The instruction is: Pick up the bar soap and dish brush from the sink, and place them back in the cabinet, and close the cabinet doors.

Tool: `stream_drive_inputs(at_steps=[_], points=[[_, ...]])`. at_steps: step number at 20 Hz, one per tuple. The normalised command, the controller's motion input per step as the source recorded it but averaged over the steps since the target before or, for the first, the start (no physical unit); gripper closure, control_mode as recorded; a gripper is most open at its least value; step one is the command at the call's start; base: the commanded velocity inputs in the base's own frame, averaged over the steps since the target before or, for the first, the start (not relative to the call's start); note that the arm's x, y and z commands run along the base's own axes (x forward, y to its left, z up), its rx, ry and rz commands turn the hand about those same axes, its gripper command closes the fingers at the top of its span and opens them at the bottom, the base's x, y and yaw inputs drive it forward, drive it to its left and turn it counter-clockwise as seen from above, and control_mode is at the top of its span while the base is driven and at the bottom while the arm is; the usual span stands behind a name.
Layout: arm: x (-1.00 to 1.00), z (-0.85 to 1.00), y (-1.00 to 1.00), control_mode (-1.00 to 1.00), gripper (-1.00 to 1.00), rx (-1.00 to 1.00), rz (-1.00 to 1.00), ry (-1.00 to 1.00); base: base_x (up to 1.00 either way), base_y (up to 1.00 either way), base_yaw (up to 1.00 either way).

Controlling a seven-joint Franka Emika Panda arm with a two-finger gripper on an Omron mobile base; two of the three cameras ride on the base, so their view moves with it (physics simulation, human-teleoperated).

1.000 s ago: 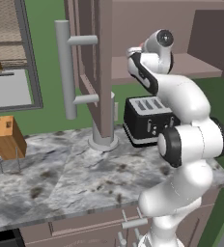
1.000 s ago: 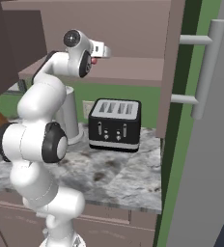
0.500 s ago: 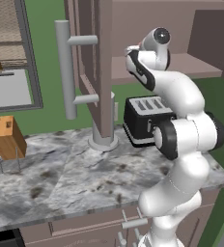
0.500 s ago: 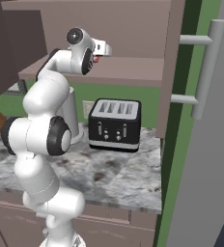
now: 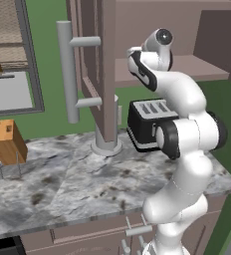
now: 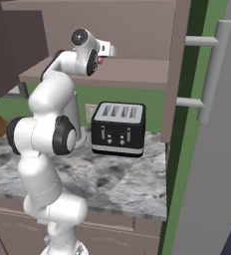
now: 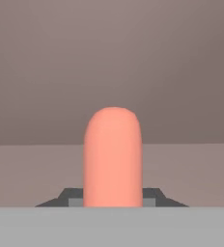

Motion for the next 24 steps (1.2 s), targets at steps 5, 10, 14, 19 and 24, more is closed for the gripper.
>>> stream_drive_inputs(at_steps=[5, 10, 14, 19, 24], points=[[0.22, -0.15, 0.00, -1.00, 1.00, 0.00, 0.00, 0.00, 0.00, 0.00, 0.00], [0.06, -0.02, 0.00, -1.00, 1.00, 0.00, 0.00, 0.00, 0.00, 0.00, 0.00], [0.00, 0.00, 0.00, -1.00, -1.00, 0.00, 0.00, 0.00, 0.00, 0.00, 0.00], [0.00, 0.00, 0.00, -1.00, -1.00, 0.00, 0.00, 0.00, 0.00, 0.00, 0.00], [0.00, 0.00, 0.00, -1.00, -1.00, 0.00, 0.00, 0.00, 0.00, 0.00, 0.00]])
